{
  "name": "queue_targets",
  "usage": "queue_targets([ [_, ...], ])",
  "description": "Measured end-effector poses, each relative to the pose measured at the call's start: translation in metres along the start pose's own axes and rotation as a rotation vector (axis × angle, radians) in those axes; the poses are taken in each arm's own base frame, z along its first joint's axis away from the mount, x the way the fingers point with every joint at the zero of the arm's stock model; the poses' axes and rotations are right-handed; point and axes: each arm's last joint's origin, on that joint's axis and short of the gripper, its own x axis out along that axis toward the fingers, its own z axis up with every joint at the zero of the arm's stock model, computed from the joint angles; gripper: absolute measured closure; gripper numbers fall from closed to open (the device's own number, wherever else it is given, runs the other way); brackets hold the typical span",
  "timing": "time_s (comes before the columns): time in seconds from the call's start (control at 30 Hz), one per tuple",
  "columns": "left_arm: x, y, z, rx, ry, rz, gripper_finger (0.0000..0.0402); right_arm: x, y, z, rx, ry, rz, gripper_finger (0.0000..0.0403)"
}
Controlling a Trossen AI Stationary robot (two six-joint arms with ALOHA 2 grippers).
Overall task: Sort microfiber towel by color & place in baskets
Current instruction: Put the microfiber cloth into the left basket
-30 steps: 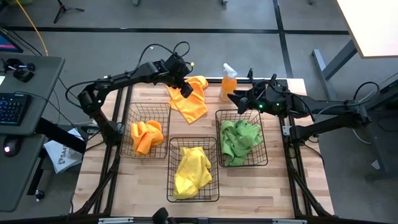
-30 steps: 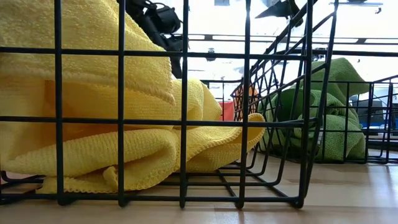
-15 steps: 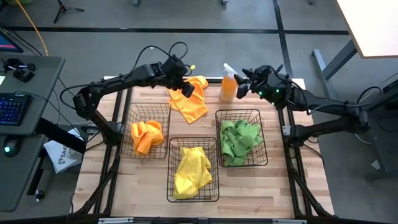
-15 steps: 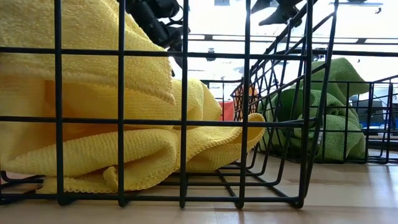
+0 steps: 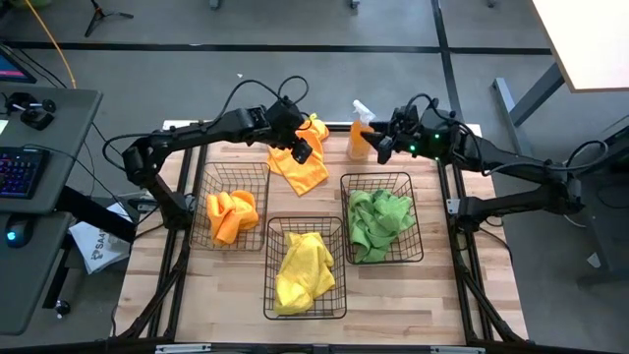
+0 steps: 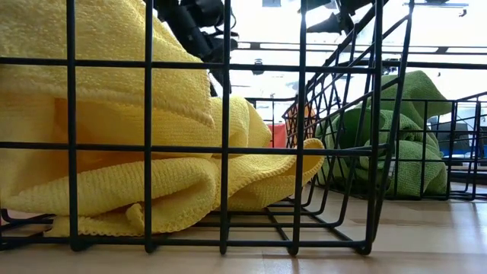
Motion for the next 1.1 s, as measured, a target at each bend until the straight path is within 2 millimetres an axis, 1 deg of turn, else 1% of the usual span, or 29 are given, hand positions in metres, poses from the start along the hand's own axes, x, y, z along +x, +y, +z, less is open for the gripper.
queue_targets([
  [0.07,0.005,0.005,0.0,-0.046,0.025,0.008,0.0196,0.0,-0.002,0.002,-0.006,-0.01,-0.01,0.0167],
  [0.13,0.015,0.01,-0.001,-0.037,0.048,0.024,0.0196,0.001,-0.004,0.001,-0.055,0.001,-0.023,0.0167],
  [0.23,0.042,0.014,-0.003,-0.012,0.08,0.071,0.0196,0.002,-0.006,0.001,-0.161,0.006,-0.033,0.0167],
  [0.33,0.069,0.014,-0.007,0.012,0.118,0.083,0.0196,0.002,-0.006,0.002,-0.21,-0.008,-0.028,0.0167],
  [0.43,0.094,0.012,-0.018,0.003,0.196,0.071,0.0196,0.002,-0.005,0.004,-0.176,-0.025,-0.022,0.0167],
  [0.53,0.112,0.009,-0.028,-0.045,0.266,0.044,0.0196,0.002,-0.005,0.003,-0.09,-0.013,-0.026,0.0167],
  [0.6,0.123,0.007,-0.03,-0.038,0.246,0.061,0.0196,0.002,-0.006,0.0,-0.051,0.01,-0.036,0.0167],
  [0.73,0.151,0.007,-0.034,0.013,0.202,0.108,0.0196,0.002,-0.007,-0.002,-0.033,0.03,-0.044,0.0167],
  [0.83,0.164,0.01,-0.046,-0.041,0.267,0.136,0.0196,0.002,-0.006,0.001,0.013,-0.002,-0.031,0.0167],
  [0.9,0.167,0.011,-0.05,-0.046,0.302,0.149,0.02,0.002,-0.006,0.002,0.025,-0.012,-0.026,0.0167],
  [0.97,0.17,0.013,-0.054,-0.013,0.328,0.18,0.0217,0.002,-0.006,0.002,-0.014,-0.006,-0.029,0.0167],
  [1.0,0.172,0.013,-0.055,0.004,0.33,0.195,0.0235,0.002,-0.006,0.001,-0.051,0.002,-0.032,0.0167],
  [1.03,0.173,0.013,-0.055,0.019,0.327,0.197,0.026,0.002,-0.006,0.001,-0.089,0.007,-0.034,0.0167],
  [1.1,0.172,0.011,-0.052,0.065,0.299,0.199,0.0333,0.002,-0.006,0.0,-0.153,0.011,-0.034,0.0167],
])
